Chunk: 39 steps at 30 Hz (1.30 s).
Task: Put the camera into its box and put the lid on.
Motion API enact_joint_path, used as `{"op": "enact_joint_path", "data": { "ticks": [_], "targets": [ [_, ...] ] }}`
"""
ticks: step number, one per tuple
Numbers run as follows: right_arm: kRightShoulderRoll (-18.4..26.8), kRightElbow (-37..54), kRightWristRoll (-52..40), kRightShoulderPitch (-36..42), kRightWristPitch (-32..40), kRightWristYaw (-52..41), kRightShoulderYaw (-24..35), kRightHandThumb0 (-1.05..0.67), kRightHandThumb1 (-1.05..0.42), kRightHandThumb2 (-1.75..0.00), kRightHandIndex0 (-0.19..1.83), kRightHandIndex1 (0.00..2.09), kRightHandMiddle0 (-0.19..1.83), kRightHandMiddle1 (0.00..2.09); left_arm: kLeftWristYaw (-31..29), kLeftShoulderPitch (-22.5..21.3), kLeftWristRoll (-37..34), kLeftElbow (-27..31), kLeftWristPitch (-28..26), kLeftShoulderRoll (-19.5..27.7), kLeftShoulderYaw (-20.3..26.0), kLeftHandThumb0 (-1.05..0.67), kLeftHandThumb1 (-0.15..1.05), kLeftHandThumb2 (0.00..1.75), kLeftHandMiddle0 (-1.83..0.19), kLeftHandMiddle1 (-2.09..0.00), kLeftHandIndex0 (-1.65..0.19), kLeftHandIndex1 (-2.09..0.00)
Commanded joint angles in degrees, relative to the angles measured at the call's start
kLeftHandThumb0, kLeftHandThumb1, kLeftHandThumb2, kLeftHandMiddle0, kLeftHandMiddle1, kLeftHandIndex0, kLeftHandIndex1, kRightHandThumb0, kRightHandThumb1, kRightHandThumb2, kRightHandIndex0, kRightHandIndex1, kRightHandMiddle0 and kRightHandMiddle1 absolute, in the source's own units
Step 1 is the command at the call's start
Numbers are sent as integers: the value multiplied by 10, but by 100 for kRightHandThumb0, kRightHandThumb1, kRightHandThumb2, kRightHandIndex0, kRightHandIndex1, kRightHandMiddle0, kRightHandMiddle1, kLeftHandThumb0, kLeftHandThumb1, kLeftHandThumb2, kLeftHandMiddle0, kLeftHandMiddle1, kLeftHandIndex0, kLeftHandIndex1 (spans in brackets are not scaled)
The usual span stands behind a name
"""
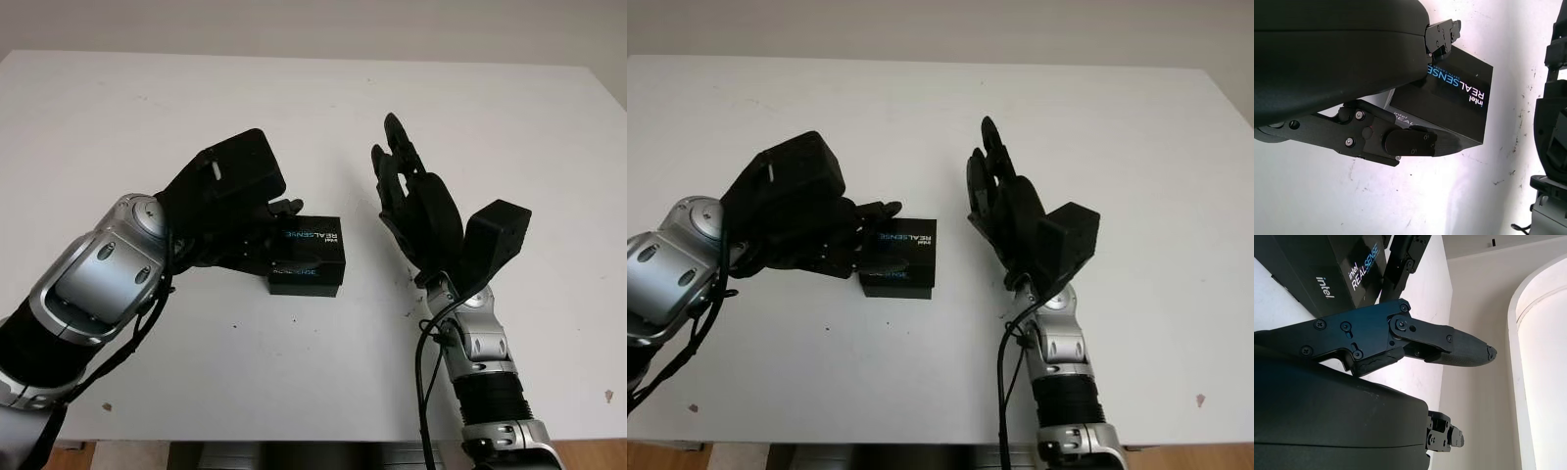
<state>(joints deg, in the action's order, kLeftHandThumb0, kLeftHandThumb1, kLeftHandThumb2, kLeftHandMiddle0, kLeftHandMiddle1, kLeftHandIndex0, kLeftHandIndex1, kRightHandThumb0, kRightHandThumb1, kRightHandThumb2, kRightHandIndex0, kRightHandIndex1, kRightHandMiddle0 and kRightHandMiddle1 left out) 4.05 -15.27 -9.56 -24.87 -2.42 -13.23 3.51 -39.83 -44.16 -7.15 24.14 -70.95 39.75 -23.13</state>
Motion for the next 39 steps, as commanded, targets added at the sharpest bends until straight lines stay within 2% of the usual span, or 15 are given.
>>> {"op": "enact_joint_path", "data": {
  "ticks": [1,3,5,7,11,15,19,24,32,39],
  "targets": [
    [-1,-5,2,-7,-11,-1,0,-65,-105,-63,-8,5,-7,6,-17,8,26,25,85,31,-47,-48,105,33,19,0,19,0],
    [0,-5,1,-7,-14,-4,0,-64,-105,-64,-8,5,-8,5,-20,30,86,24,212,73,-80,-49,105,32,19,0,19,0],
    [0,-5,1,-7,-12,-4,0,-64,-105,-64,-8,5,-8,5,13,62,183,6,386,114,-110,-53,105,32,19,0,19,0],
    [-1,-2,0,-6,-9,-2,1,-64,-105,-64,-8,5,-7,6,49,83,277,-17,522,147,-133,-59,105,37,19,0,19,0],
    [0,-1,-2,-5,-8,-4,1,-65,-105,-62,-7,6,-6,6,99,104,420,-50,659,172,-144,-65,105,44,19,0,19,0],
    [0,2,-3,-5,-6,-5,1,-66,-105,-62,-7,6,-7,6,139,127,533,-76,752,165,-118,-67,105,49,19,0,19,0],
    [-2,4,-3,-4,-5,-3,1,-65,-105,-62,-7,6,-6,6,151,146,619,-71,792,151,-85,-67,105,55,19,0,19,0],
    [-1,3,-4,-4,-4,-5,2,-65,-105,-63,-7,5,-6,6,123,170,632,-45,817,131,-37,-70,105,58,19,0,19,0],
    [1,1,-6,-6,-2,-7,3,-65,-105,-62,-8,5,-7,5,50,209,520,-14,821,97,40,-73,105,63,19,0,19,0],
    [3,-1,-4,-10,0,-6,3,-66,-105,-61,-7,6,-6,6,-43,206,375,-13,786,76,80,-68,105,67,19,0,19,0]
  ]
}}
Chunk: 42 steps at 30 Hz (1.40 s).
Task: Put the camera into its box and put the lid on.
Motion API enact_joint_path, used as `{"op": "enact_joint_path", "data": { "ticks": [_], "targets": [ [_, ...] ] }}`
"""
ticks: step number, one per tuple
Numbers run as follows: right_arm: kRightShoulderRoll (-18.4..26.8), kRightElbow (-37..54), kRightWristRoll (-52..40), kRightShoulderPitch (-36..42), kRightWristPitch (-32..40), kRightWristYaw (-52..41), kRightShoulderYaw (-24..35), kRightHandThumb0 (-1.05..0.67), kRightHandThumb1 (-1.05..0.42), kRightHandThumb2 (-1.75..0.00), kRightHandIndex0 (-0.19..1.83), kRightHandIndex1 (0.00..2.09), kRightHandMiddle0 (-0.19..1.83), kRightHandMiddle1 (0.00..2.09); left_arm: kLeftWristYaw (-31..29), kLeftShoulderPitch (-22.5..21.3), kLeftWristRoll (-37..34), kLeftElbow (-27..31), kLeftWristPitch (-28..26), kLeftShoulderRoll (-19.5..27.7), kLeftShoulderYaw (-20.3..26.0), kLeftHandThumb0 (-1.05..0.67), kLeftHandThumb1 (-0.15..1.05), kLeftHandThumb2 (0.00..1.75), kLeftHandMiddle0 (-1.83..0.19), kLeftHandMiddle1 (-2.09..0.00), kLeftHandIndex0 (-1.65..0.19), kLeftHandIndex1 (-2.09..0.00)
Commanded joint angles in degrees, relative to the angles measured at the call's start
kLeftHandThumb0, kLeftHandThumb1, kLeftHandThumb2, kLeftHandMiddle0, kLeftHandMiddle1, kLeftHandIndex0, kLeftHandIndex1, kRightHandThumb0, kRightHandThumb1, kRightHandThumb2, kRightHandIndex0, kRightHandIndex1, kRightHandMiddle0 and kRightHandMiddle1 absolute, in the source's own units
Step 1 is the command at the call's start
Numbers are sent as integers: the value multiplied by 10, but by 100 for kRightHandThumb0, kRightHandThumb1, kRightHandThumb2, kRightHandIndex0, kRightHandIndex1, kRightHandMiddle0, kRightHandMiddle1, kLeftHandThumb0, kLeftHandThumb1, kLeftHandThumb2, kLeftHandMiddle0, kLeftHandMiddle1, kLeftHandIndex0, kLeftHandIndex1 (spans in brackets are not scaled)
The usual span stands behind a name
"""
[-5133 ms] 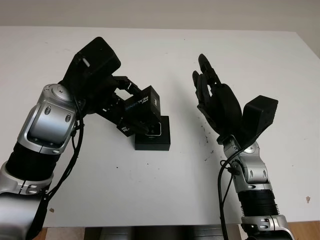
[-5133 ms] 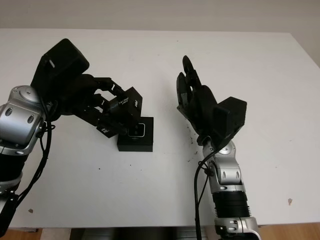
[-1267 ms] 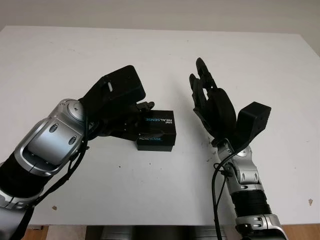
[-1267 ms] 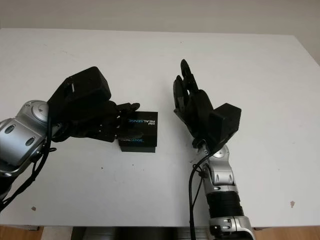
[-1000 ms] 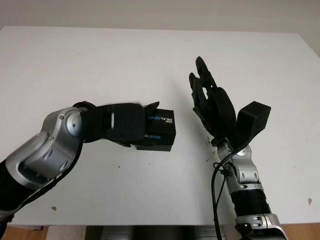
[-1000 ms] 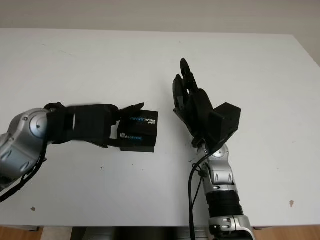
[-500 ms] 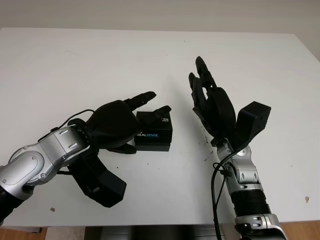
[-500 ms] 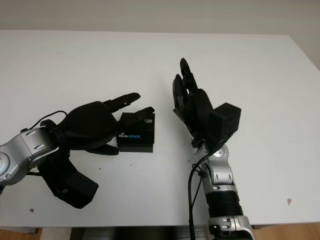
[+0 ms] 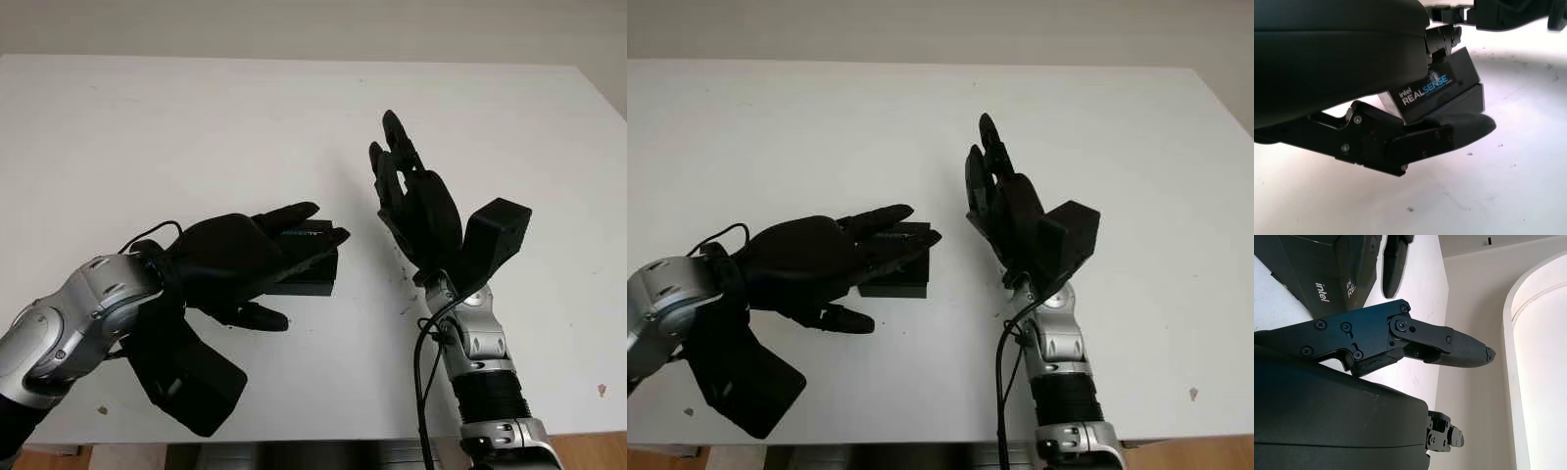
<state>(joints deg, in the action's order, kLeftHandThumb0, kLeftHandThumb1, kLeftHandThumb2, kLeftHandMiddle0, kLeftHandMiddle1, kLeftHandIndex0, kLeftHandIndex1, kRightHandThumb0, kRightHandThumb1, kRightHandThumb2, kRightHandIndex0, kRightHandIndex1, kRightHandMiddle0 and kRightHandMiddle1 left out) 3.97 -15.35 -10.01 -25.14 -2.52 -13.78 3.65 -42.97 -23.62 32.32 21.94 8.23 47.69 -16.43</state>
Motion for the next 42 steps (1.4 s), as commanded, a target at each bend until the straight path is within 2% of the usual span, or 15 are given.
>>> {"op": "enact_joint_path", "data": {
  "ticks": [1,5,9,11,15,16,18,20,21,24,25,28,31,37,42],
  "targets": [
    [5,-1,1,-8,0,-2,1,-66,-105,-61,-7,6,-7,6,-27,-2,-54,9,-18,-9,22,-67,105,66,19,0,19,0],
    [6,-4,1,-9,0,-4,2,-66,-105,-62,-7,6,-7,6,-107,-32,-205,27,-132,-23,65,-68,105,66,19,0,19,0],
    [7,-9,1,-12,-4,-7,2,-65,-105,-62,-7,5,-7,6,-124,-47,-256,39,-170,-15,87,-69,105,68,19,0,19,0],
    [7,-8,2,-12,-3,-7,2,-64,-105,-62,-7,5,-7,6,-135,-54,-289,48,-215,-12,102,-67,105,68,19,0,19,0],
    [7,-9,1,-12,-2,-8,3,-64,-105,-63,-8,5,-7,5,-93,-52,-358,64,-283,-41,160,-67,105,63,16,-3,15,-2],
    [7,-11,0,-13,-2,-8,3,-64,-105,-62,-8,5,-7,5,-65,-51,-372,69,-293,-57,183,-67,105,57,-3,-13,8,-6],
    [8,-14,-1,-14,-3,-10,4,-64,-105,-62,-8,5,-7,5,-5,-58,-406,67,-316,-95,227,-65,105,44,-20,-13,-11,-14],
    [9,-17,0,-14,-4,-11,4,-64,-105,-62,-8,5,-7,6,50,-81,-432,26,-307,-137,253,-57,105,34,-39,-18,-30,-23],
    [10,-17,0,-14,-3,-11,4,-64,-105,-62,-8,5,-7,6,65,-96,-435,-14,-284,-150,257,-56,105,30,-43,-20,-35,-26],
    [12,-13,1,-13,4,-10,4,-65,-105,-62,-8,5,-7,6,75,-139,-396,-132,-209,-139,233,-54,103,13,-24,-53,-20,-48],
    [12,-12,1,-13,5,-9,4,-65,-105,-61,-7,5,-7,6,66,-155,-374,-170,-193,-124,216,-57,101,9,-20,-52,-16,-50],
    [13,-7,0,-11,12,-5,5,-66,-105,-60,-7,6,-6,6,21,-205,-314,-271,-150,-87,159,-75,97,6,-11,-20,-2,-32],
    [14,-2,-1,-11,21,-2,6,-66,-105,-59,-7,6,-6,6,-32,-253,-276,-361,-123,-70,113,-84,95,5,-3,-7,6,-20],
    [15,4,0,-8,28,2,7,-67,-105,-59,-7,6,-5,6,-115,-326,-255,-527,-46,-88,65,-93,94,5,4,-4,13,-11],
    [17,15,0,-6,40,3,6,-67,-105,-59,-7,5,-6,6,-159,-361,-246,-622,-8,-103,45,-96,92,5,6,-4,17,-7]
  ]
}}
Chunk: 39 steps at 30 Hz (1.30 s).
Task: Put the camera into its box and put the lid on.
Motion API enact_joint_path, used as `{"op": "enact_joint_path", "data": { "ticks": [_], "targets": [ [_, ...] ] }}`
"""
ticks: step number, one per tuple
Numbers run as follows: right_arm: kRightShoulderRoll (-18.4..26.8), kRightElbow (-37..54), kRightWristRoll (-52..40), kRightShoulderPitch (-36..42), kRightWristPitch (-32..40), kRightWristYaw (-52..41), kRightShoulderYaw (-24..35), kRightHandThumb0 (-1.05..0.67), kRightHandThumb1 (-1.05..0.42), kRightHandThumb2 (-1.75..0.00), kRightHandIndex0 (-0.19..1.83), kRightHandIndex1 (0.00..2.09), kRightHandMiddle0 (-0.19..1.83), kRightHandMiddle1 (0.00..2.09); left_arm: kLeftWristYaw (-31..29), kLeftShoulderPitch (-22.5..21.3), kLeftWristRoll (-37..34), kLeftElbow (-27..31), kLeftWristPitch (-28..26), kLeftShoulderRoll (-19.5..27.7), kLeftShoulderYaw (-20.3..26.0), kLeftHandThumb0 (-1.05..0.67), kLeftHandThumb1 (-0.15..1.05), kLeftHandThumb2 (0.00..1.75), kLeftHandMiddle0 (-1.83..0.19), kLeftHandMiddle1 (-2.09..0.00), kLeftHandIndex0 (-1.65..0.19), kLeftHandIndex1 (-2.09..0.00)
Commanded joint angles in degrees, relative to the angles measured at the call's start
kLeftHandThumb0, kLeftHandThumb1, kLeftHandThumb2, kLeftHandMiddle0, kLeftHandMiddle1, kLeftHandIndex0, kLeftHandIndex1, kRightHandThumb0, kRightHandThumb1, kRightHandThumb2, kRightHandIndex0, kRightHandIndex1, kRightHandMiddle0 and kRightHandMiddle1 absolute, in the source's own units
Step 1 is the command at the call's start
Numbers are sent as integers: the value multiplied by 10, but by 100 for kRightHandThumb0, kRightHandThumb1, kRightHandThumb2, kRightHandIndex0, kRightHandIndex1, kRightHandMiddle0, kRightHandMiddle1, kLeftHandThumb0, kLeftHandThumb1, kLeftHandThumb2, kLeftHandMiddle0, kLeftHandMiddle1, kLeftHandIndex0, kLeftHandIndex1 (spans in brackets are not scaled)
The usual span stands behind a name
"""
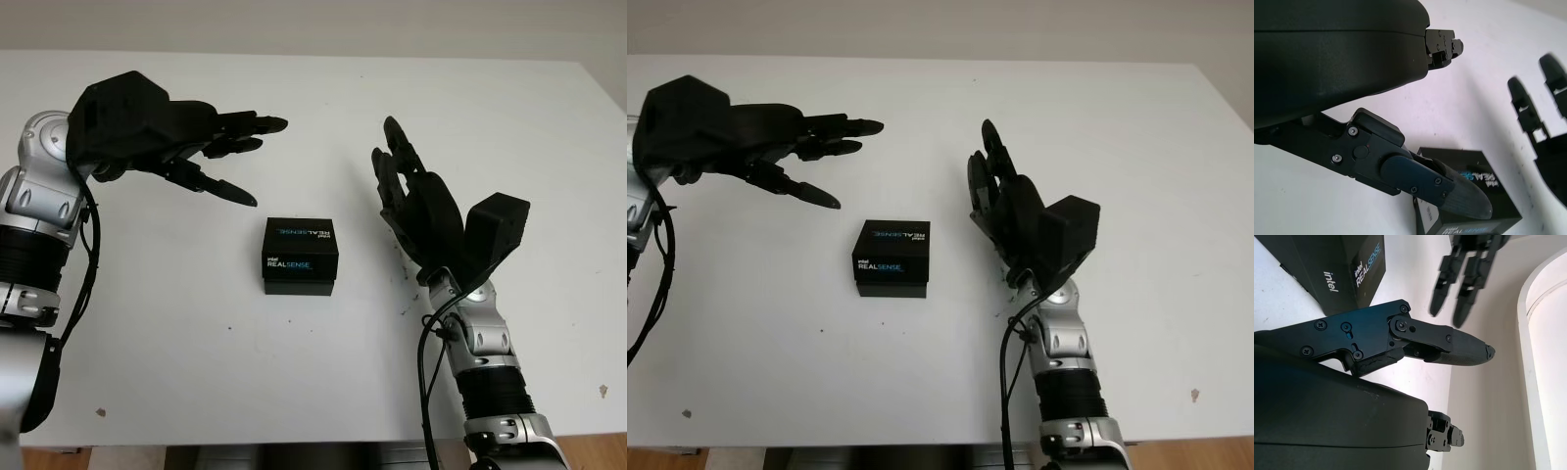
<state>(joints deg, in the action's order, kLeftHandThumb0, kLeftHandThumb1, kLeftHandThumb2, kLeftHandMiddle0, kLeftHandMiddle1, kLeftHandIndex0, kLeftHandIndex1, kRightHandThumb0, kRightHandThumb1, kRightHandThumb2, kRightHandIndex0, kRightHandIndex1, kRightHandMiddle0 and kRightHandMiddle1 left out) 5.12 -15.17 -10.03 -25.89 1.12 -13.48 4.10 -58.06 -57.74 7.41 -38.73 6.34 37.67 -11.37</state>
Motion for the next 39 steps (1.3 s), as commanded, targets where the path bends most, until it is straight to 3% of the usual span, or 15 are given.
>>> {"op": "enact_joint_path", "data": {
  "ticks": [1,10,18,23,26,31,39],
  "targets": [
    [5,13,0,2,4,0,2,-67,-105,-59,-7,5,-6,6,-14,-24,3,-27,17,-6,-6,-96,92,5,7,-4,18,-6],
    [4,11,3,1,2,1,0,-68,-105,-59,-7,5,-6,6,-60,-24,-12,-60,28,-19,1,-95,92,5,13,-3,19,-1],
    [3,11,2,0,5,6,0,-68,-105,-59,-7,6,-6,6,-66,-1,-4,-39,32,-23,-11,-89,91,5,10,-7,15,-3],
    [5,13,0,1,6,2,0,-67,-105,-60,-8,5,-7,5,-63,25,3,12,23,-16,-15,-90,90,5,3,-9,10,-6],
    [4,13,-1,1,4,2,1,-67,-105,-60,-7,5,-6,6,-52,49,21,58,42,-7,-23,-91,92,6,6,-7,13,-5],
    [4,18,3,2,7,7,0,-67,-105,-60,-7,6,-6,6,-49,90,19,120,18,1,-14,-92,90,5,12,-4,18,-2],
    [5,18,1,3,4,3,0,-67,-105,-60,-7,6,-6,6,-32,124,27,165,-4,11,-19,-90,89,5,9,-6,16,-4]
  ]
}}
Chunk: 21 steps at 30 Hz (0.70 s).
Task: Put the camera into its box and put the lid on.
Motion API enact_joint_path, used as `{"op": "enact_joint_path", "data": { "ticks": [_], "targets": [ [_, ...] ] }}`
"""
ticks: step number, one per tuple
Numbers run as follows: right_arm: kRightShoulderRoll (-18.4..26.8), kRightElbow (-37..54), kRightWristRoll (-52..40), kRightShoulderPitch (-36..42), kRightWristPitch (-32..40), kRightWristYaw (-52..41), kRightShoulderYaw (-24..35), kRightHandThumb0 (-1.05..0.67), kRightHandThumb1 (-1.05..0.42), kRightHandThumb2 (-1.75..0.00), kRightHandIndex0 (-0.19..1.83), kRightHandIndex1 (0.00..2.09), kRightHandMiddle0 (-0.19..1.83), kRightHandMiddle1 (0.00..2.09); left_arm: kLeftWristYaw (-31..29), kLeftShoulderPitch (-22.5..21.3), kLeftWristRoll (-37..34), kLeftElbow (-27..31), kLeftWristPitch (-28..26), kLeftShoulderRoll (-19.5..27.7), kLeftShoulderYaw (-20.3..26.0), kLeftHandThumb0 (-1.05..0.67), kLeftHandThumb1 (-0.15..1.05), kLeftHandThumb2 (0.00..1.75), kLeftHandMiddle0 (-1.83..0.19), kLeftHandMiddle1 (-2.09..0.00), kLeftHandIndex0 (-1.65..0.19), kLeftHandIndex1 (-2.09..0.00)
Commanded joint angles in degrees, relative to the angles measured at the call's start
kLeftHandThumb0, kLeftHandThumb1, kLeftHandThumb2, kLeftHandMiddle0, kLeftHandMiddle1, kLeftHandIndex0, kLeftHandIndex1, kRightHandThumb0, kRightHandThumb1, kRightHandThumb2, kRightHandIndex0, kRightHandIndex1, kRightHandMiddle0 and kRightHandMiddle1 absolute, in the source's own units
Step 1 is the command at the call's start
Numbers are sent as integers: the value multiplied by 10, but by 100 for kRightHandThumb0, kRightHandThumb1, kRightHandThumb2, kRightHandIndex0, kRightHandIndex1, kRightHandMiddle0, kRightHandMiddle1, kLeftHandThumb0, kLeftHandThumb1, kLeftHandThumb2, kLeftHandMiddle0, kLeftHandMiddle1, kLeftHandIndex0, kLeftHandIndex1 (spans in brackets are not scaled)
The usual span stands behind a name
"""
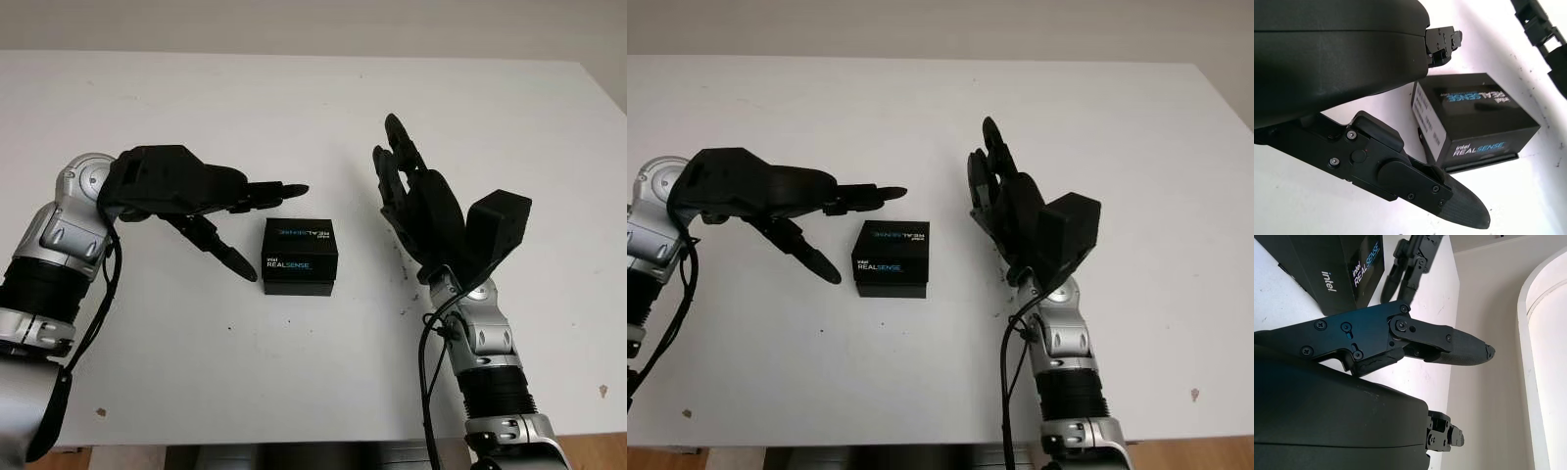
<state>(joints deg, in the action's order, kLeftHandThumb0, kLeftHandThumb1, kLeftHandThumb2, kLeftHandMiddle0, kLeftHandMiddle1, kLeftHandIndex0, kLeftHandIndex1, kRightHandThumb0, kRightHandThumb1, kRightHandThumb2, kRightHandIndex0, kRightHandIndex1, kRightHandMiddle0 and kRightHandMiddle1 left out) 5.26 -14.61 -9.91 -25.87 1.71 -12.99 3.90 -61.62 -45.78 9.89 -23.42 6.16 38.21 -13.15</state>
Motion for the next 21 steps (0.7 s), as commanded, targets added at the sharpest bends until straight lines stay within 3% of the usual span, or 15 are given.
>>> {"op": "enact_joint_path", "data": {
  "ticks": [1,21],
  "targets": [
    [3,13,0,2,0,-1,2,-67,-105,-60,-7,6,-6,6,5,8,5,16,-1,7,-2,-90,89,5,9,-6,16,-4],
    [2,12,-3,2,1,-2,3,-66,-105,-59,-7,5,-6,5,57,45,-5,58,-65,-16,4,-87,89,5,-8,-12,3,-11]
  ]
}}
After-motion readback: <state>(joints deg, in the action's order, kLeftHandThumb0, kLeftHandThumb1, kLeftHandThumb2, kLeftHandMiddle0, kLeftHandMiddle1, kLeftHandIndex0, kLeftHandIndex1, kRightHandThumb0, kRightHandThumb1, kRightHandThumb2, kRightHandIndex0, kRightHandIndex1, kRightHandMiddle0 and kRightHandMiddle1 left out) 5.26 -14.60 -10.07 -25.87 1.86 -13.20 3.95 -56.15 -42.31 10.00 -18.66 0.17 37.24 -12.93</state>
